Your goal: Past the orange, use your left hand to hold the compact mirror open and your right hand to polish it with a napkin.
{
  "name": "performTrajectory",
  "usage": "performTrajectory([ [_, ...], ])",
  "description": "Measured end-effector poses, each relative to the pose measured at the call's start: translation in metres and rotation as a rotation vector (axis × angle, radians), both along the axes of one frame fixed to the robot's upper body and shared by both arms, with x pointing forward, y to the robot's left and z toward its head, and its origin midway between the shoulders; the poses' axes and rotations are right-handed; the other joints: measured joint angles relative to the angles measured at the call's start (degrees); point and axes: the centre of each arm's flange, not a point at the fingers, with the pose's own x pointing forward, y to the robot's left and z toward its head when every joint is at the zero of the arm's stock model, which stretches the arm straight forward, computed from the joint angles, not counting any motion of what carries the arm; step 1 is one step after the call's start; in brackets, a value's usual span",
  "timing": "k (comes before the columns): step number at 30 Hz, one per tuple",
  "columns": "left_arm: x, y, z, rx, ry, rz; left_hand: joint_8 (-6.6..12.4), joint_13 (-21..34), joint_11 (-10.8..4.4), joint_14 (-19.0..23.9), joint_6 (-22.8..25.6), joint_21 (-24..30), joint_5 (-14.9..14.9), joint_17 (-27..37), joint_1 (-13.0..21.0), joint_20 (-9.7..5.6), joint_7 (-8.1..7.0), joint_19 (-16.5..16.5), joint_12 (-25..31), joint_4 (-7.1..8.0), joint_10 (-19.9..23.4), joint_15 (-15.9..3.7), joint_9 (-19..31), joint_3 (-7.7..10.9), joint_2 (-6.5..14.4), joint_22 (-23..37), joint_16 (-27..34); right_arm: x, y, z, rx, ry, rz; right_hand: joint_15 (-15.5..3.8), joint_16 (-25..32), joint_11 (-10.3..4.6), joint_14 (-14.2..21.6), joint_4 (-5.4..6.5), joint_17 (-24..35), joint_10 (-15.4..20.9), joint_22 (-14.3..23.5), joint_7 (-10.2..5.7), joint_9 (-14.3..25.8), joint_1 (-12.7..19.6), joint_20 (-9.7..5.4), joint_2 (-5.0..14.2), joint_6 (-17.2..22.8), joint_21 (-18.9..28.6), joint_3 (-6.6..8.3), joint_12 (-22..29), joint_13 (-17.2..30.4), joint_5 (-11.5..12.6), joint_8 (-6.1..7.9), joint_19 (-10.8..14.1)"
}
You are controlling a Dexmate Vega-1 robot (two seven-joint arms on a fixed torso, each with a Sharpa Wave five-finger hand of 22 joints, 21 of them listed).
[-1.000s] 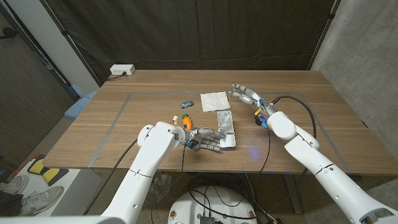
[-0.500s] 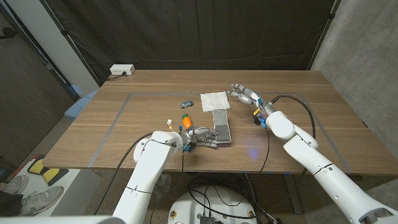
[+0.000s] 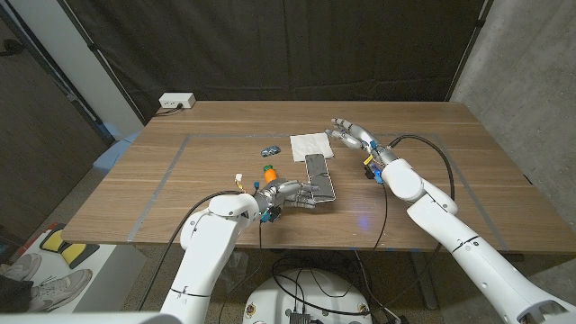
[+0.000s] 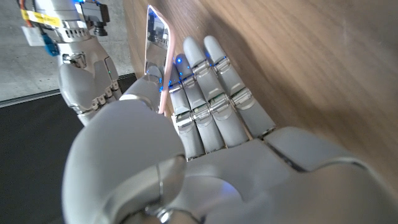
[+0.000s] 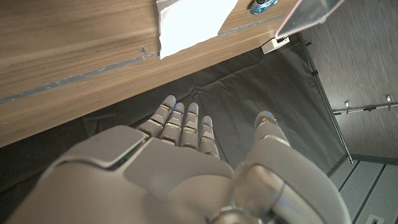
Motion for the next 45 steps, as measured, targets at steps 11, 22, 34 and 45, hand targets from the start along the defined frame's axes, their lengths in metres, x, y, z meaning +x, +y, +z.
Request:
performTrajectory([
  [11, -0.014, 0.011, 0.015, -0.023, -0.074, 0.034, 0.55, 0.8, 0.54, 0.8, 0.4, 0.5, 1.2, 0.8, 0.0, -0.55, -0.42, -0.1, 0.3, -0.49, 0.9, 0.08, 0.7, 0.49, 0.0, 0.0, 0.7, -0.007, 0.014, 0.007, -0.052, -0.034, -0.029, -0.46, -0.3, -0.82, 0.5, -0.24, 0.0, -0.2, 0.0, 0.00, 0.0, 0.6, -0.11, 0.05, 0.6, -0.4, -0.24, -0.3, 0.0, 0.0, 0.00, 0.5],
  [22, -0.025, 0.028, 0.024, -0.030, -0.166, 0.120, 0.68, 1.6, 0.64, 1.6, 0.4, 1.3, 3.2, 1.9, 0.7, -0.54, -0.43, -0.1, 0.7, -0.49, 2.0, 0.11, 1.7, 0.50, -0.7, 0.0, 1.5, -0.006, 0.040, 0.022, -0.142, -0.046, -0.041, -0.11, -0.7, -1.15, -0.9, -0.55, 0.0, -1.6, 0.0, -0.55, 0.0, 0.5, 0.11, -0.57, 0.1, -0.8, -0.56, -1.0, 0.0, 0.0, 0.00, 0.3],
  [34, -0.035, 0.042, 0.025, -0.044, -0.205, 0.162, 0.76, 3.1, 0.77, 2.6, 0.6, 2.2, 6.8, 3.3, 1.2, -0.85, -0.61, 0.2, 1.1, -0.49, 3.3, 0.11, 3.0, 0.50, -1.3, 0.0, 2.6, 0.003, 0.069, 0.033, -0.233, -0.027, -0.045, 0.26, -0.9, -1.02, -1.8, -0.55, 0.1, -2.5, 0.0, -0.65, 0.0, 0.5, 0.11, -0.57, -0.5, -1.3, -0.56, -1.2, 0.0, 0.0, 0.00, 0.3],
  [45, -0.049, 0.059, 0.023, -0.079, -0.216, 0.187, 2.51, 4.2, 0.65, 3.1, 0.7, 2.6, 9.1, 4.2, 1.1, -1.07, -0.60, 0.0, 1.6, -0.50, 3.6, 0.03, 3.5, 0.50, -2.7, 0.0, 3.0, 0.016, 0.092, 0.038, -0.316, 0.006, -0.070, 0.36, -0.9, -1.18, -3.2, -0.21, 0.2, -4.8, 0.0, -0.88, 0.3, 0.0, -0.12, -1.09, -2.1, -1.7, -1.53, -1.8, 0.0, 0.0, -0.61, -0.6],
])
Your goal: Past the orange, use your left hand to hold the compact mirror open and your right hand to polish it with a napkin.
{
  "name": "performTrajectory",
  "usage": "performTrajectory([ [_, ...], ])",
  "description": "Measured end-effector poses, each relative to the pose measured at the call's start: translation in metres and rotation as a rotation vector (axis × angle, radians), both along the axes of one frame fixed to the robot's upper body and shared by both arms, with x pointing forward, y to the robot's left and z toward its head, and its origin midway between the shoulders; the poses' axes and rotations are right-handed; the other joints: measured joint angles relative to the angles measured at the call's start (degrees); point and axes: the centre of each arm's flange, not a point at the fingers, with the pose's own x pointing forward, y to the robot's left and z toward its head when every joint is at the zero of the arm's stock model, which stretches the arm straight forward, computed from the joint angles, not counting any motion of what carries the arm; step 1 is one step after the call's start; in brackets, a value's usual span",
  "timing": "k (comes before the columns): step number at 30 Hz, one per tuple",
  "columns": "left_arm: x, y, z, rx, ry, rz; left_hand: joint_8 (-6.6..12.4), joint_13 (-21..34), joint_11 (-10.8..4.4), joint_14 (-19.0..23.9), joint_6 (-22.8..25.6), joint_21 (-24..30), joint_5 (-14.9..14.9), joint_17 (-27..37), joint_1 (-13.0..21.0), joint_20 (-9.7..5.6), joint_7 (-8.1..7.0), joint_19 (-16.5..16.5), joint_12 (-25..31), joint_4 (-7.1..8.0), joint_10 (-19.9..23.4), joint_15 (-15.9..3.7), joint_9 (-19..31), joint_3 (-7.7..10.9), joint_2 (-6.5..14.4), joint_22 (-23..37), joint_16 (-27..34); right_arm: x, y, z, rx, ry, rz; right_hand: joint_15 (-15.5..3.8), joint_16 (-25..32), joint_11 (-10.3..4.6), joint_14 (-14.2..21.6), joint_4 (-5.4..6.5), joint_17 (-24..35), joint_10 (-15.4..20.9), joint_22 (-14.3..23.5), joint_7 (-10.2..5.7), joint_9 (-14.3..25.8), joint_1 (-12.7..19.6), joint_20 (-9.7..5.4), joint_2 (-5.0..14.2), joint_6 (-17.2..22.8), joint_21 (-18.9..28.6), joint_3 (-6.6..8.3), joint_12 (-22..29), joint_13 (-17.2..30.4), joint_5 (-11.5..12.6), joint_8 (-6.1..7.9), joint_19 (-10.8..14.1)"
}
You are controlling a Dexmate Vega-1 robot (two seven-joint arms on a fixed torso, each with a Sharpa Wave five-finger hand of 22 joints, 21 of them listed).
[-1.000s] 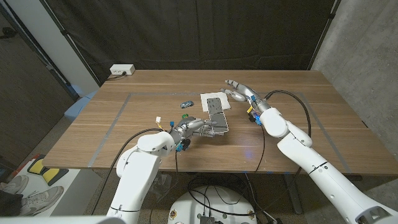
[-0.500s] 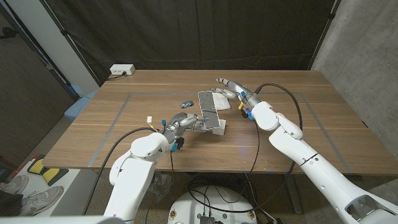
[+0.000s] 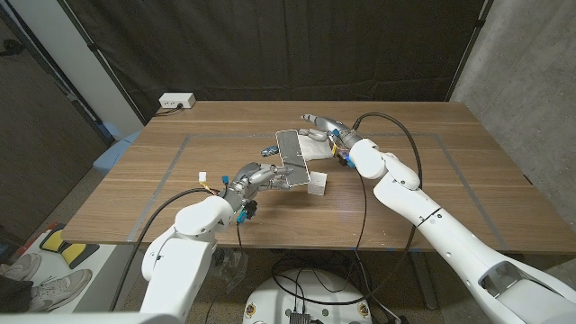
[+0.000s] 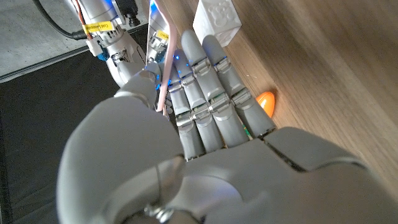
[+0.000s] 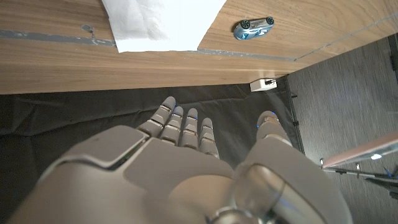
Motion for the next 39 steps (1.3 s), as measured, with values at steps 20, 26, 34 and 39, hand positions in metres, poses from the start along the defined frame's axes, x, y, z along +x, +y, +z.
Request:
performTrajectory([
  [20, -0.016, 0.014, -0.003, -0.029, 0.000, 0.002, 0.60, 1.7, -0.09, 0.1, 0.2, 1.0, 3.3, 1.5, -0.8, -0.18, -0.07, -0.2, 0.0, -0.53, 0.1, -0.02, 1.1, 0.87, -0.8, 0.0, 0.5, 0.032, 0.030, 0.002, -0.151, 0.056, -0.109, 0.40, -0.2, 0.58, -2.3, 1.26, 0.3, -4.1, 0.2, -0.39, 0.0, -1.4, 0.32, -0.97, -2.8, -1.2, -1.57, -0.4, 0.0, 0.0, -0.26, -0.9],
  [26, -0.020, 0.018, -0.004, -0.033, 0.005, 0.007, 0.73, 2.1, -0.10, 0.1, 0.2, 1.2, 4.1, 1.8, -1.2, -0.18, -0.08, -0.2, 0.0, -0.47, 0.1, -0.02, 1.5, 0.93, -1.2, 0.0, 1.0, 0.044, 0.031, 0.001, -0.185, 0.078, -0.155, 0.76, -0.2, 1.33, -3.6, 1.17, 0.1, -5.8, 0.3, 0.02, 0.0, -2.0, 0.56, -1.04, -4.7, -1.6, -2.12, -0.4, 0.0, 0.0, -0.26, -1.2],
  [34, -0.021, 0.020, -0.005, -0.036, 0.013, 0.009, 1.79, 2.7, -0.10, 0.1, 0.2, 1.6, 5.0, 2.4, -1.3, -0.18, -0.08, -0.2, 0.4, -0.47, 0.1, -0.02, 1.5, 0.93, -1.3, 0.3, 1.0, 0.057, 0.032, -0.001, -0.219, 0.109, -0.205, 1.78, -0.2, 2.20, -4.9, 1.41, 0.1, -8.5, 0.3, 0.13, 0.0, -2.2, 1.04, -1.26, -5.8, -2.1, -2.36, -0.8, 0.0, 0.0, -0.26, -2.0],
  [39, -0.021, 0.020, -0.006, -0.037, 0.019, 0.004, 2.00, 3.2, -0.10, 0.1, 0.2, 1.8, 5.6, 2.7, -1.4, -0.40, -0.08, -0.4, 0.4, -0.47, 0.1, -0.02, 1.5, 0.93, -1.4, 0.3, 1.0, 0.061, 0.036, -0.002, -0.234, 0.116, -0.211, 2.23, -0.2, 2.36, -5.7, 1.51, 0.1, -9.9, 0.3, -0.27, 0.0, -2.6, 1.54, -1.65, -6.9, -2.5, -3.09, -0.9, 0.0, 0.0, -0.26, -2.5],
])
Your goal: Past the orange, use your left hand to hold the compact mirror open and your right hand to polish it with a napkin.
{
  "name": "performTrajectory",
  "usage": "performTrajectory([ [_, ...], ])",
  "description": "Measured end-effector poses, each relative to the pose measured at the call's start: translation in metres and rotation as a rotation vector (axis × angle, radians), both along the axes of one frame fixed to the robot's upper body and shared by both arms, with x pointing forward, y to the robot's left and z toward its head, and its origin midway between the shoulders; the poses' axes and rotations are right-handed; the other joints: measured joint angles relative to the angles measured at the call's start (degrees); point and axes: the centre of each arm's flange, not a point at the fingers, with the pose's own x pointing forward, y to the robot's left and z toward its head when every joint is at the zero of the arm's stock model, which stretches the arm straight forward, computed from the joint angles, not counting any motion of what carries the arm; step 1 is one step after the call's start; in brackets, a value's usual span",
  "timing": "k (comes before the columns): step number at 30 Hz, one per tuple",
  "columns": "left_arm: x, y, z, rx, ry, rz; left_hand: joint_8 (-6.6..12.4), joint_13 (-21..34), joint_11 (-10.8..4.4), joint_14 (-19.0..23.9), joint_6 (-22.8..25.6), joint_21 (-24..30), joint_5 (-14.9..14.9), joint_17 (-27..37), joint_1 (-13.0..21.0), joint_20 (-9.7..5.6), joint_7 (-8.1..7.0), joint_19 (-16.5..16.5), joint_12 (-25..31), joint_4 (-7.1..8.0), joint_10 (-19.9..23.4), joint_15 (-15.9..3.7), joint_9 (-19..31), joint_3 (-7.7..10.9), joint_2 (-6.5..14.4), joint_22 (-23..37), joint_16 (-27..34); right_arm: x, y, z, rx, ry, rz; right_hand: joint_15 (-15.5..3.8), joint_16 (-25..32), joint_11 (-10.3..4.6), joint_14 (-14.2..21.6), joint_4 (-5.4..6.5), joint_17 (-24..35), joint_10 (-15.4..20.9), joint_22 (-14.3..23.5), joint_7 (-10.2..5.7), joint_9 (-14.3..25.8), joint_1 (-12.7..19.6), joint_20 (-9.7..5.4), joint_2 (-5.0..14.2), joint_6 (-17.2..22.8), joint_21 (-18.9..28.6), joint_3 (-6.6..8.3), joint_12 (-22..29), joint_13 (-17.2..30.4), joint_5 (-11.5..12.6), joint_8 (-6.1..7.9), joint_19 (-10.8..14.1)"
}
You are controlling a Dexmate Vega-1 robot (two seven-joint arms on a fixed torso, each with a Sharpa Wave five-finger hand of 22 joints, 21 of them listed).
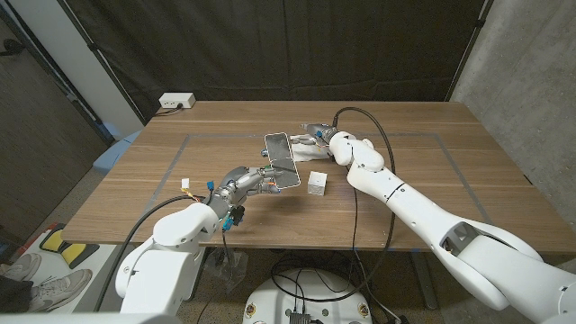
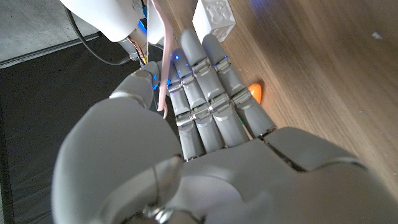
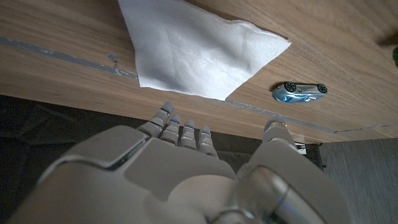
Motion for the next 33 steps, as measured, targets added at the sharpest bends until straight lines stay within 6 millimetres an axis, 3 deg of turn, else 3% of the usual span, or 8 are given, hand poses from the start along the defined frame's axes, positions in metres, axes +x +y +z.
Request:
performTrajectory([
  [5, 0.001, 0.002, 0.002, 0.000, -0.001, 0.001, 0.00, 0.3, 0.00, 0.0, 0.0, 0.2, 0.6, 0.3, 0.0, -0.10, 0.00, -0.1, 0.0, 0.00, 0.0, 0.00, 0.0, 0.00, 0.0, 0.0, 0.0, 0.006, -0.005, -0.002, -0.039, 0.011, -0.066, 0.23, 0.0, 0.19, -0.7, -0.15, 0.0, -2.1, 0.0, 0.19, 0.0, -0.3, -0.21, -0.30, -2.8, -0.5, -0.44, 0.0, 0.0, 0.3, -0.40, -0.3],
  [12, 0.003, 0.004, 0.003, 0.000, 0.002, -0.006, 0.00, 0.8, 0.00, 0.0, 0.0, 0.6, 1.2, 0.5, -0.1, -0.09, 0.02, -0.1, 0.0, 0.00, 0.0, 0.00, 0.0, 0.00, -0.1, 0.0, 0.0, 0.012, -0.004, -0.005, -0.087, 0.021, -0.119, 0.31, 0.0, 0.79, -1.3, -0.34, 0.0, -2.7, 0.0, 0.48, 0.0, -0.6, -0.28, -0.60, -3.6, -0.4, -0.62, 0.0, 0.0, 0.3, -0.40, -0.3],
  [18, 0.006, 0.006, 0.004, -0.002, 0.006, -0.009, 1.13, 1.3, -0.01, 0.0, 0.0, 0.7, 1.7, 0.8, -0.5, -0.09, 0.04, -0.1, 0.0, 0.00, 0.0, 0.00, 0.0, 0.00, -0.4, 0.0, 0.2, 0.017, -0.005, -0.007, -0.127, 0.039, -0.169, 0.32, 0.0, 0.87, -1.3, -0.41, 0.0, -2.8, 0.0, 0.40, 0.0, -0.9, -0.31, -0.90, -3.7, -0.4, -1.17, 0.0, 0.0, 0.3, -0.16, -0.3],
  [21, 0.008, 0.007, 0.004, -0.004, 0.008, -0.011, 1.23, 1.4, -0.01, 0.0, 0.0, 0.9, 1.8, 0.8, -0.5, -0.09, 0.04, -0.1, 0.0, 0.00, 0.0, 0.01, 0.0, 0.00, -0.4, 0.0, 0.3, 0.019, -0.005, -0.008, -0.144, 0.046, -0.186, 0.27, 0.2, 0.55, -1.3, -0.42, 0.0, -2.4, 0.0, 0.40, 0.0, -1.0, -0.54, -1.24, -3.6, -0.4, -1.18, 0.4, 0.0, 0.3, 0.07, 0.0],
  [26, 0.010, 0.008, 0.005, -0.006, 0.011, -0.014, 1.24, 1.7, -0.01, 0.0, 0.0, 1.1, 2.0, 1.1, -0.5, -0.09, 0.05, -0.1, 0.0, 0.00, 0.0, 0.01, 0.0, 0.00, -0.4, 0.0, 0.3, 0.022, -0.005, -0.008, -0.166, 0.056, -0.210, -1.56, 0.7, -1.11, 0.6, -0.89, 0.0, -0.8, 0.0, 0.21, 0.0, -0.4, -1.16, -1.84, -3.4, -0.4, -1.65, 1.4, 0.0, 1.0, 0.49, 1.8],
  [33, 0.014, 0.010, 0.006, -0.008, 0.015, -0.017, 1.25, 2.2, -0.01, 0.0, -0.1, 1.5, 2.6, 1.3, -0.6, -0.40, 0.06, -0.4, 0.0, 0.00, 0.0, 0.02, 0.0, 0.00, -0.6, 0.0, 0.3, 0.026, -0.003, -0.010, -0.193, 0.072, -0.229, -2.99, 1.1, -2.20, 2.6, -1.14, 0.0, 2.2, 0.0, 0.05, 0.0, 0.6, -1.45, -1.24, -1.7, -0.4, -1.39, 2.2, 0.0, 1.3, 0.94, 3.3],
])
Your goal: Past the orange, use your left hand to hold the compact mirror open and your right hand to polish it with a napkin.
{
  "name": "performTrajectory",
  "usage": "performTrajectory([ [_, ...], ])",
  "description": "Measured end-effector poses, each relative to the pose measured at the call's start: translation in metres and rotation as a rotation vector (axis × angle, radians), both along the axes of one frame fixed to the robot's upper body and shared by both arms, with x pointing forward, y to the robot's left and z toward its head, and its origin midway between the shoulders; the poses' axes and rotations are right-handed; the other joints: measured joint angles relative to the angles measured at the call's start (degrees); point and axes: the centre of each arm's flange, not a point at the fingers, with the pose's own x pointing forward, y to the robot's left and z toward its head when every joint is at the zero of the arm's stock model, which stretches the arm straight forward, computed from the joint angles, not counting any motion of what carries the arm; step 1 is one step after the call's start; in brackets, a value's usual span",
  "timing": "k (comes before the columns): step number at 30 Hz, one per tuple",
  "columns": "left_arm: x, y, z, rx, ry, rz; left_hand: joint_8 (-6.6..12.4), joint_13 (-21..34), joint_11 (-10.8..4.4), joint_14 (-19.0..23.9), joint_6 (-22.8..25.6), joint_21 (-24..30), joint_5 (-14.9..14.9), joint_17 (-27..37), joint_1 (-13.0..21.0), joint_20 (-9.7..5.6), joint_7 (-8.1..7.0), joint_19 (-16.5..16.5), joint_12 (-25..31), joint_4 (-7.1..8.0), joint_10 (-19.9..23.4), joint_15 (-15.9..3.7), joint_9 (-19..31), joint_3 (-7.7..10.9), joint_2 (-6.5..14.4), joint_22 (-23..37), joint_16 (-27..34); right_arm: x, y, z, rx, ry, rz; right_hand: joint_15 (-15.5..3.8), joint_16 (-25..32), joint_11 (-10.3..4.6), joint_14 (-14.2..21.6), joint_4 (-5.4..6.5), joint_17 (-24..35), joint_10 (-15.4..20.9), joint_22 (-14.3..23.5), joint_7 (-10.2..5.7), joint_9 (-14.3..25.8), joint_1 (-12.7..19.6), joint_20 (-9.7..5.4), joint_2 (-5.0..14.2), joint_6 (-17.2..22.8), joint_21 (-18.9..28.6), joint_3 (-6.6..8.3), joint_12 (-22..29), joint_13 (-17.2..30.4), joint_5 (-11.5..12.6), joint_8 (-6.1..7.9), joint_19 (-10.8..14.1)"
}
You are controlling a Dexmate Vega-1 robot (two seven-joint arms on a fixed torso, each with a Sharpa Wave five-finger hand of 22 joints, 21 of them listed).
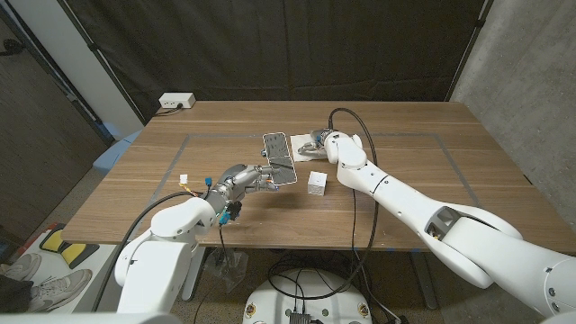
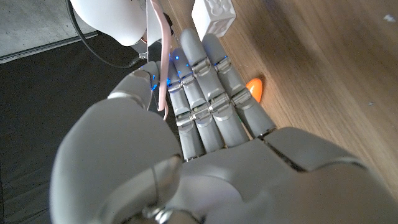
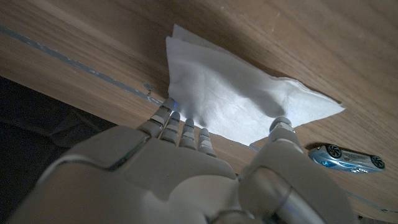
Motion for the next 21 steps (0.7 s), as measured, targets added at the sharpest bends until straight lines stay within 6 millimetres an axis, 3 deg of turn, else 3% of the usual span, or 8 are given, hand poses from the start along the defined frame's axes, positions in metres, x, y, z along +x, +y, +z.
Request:
performTrajectory([
  [6, 0.004, 0.002, 0.002, -0.002, 0.002, -0.003, 0.24, 0.3, 0.00, 0.0, 0.0, 0.0, 0.1, 0.2, -0.1, 0.00, 0.01, 0.0, 0.0, 0.00, 0.0, 0.01, 0.0, 0.00, -0.1, 0.0, 0.0, 0.003, 0.001, 0.000, -0.015, 0.005, -0.010, -1.80, 0.4, -0.49, 4.4, -0.93, -0.3, 4.4, 0.0, -0.39, 0.0, 2.9, -0.09, 0.79, 3.6, 0.3, 0.83, 1.3, 0.0, 0.6, 1.05, 2.6],
  [10, 0.007, 0.002, 0.003, -0.003, 0.005, -0.008, 0.56, 0.5, 0.00, 0.0, 0.0, 0.4, 0.4, 0.3, -0.2, 0.00, 0.01, 0.0, 0.0, 0.00, 0.0, 0.01, 0.0, 0.00, -0.2, 0.0, 0.0, 0.005, 0.001, 0.001, -0.023, -0.001, -0.013, -3.52, 1.1, -1.17, 9.1, -1.76, -0.3, 8.2, 0.0, -0.63, 0.0, 5.2, -0.45, 1.10, 6.4, 1.4, 1.13, 2.1, 0.0, 1.2, 1.74, 6.3],
  [12, 0.008, 0.002, 0.003, -0.003, 0.007, -0.010, 0.77, 0.7, 0.00, 0.0, 0.0, 0.4, 0.6, 0.3, -0.5, 0.00, 0.02, 0.0, 0.0, 0.15, 0.0, 0.02, 0.0, 0.17, -0.1, 0.0, 0.0, 0.006, 0.001, 0.001, -0.025, -0.002, -0.014, -3.85, 1.7, -1.68, 12.7, -1.97, -0.2, 10.7, 0.2, -0.67, 0.0, 6.4, -1.17, 1.62, 8.2, 2.5, 1.37, 2.6, 0.0, 1.6, 1.93, 9.0],
  [16, 0.011, 0.002, 0.004, -0.001, 0.010, -0.014, 0.78, 0.8, -0.21, -0.1, -0.1, 0.5, 0.6, 0.5, -0.5, 0.22, 0.10, -0.2, 0.0, -0.24, -0.2, 0.10, 0.0, 0.56, -0.1, 0.0, 0.0, 0.007, 0.001, 0.000, -0.029, -0.015, -0.007, -4.21, 2.7, -2.53, 22.0, -2.00, 0.1, 18.1, 0.8, -0.83, -0.1, 10.2, -2.72, 3.76, 13.5, 5.2, 3.62, 4.1, 0.0, 2.3, 3.12, 14.7],
  [21, 0.013, 0.002, 0.006, 0.001, 0.011, -0.018, 0.78, 1.2, -0.21, -0.1, -0.1, 0.9, 1.0, 0.5, -0.5, 0.22, 0.11, -0.2, 0.0, -0.25, -0.2, 0.10, 0.0, 0.57, -0.1, 0.0, 0.0, 0.006, -0.001, -0.004, -0.025, -0.038, 0.002, -4.57, 5.6, -3.97, 34.9, -1.56, 0.3, 28.8, 1.8, -1.66, -0.1, 15.0, -2.97, 6.30, 21.0, 9.4, 6.68, 6.1, 0.2, 2.5, 4.43, 20.0],
])
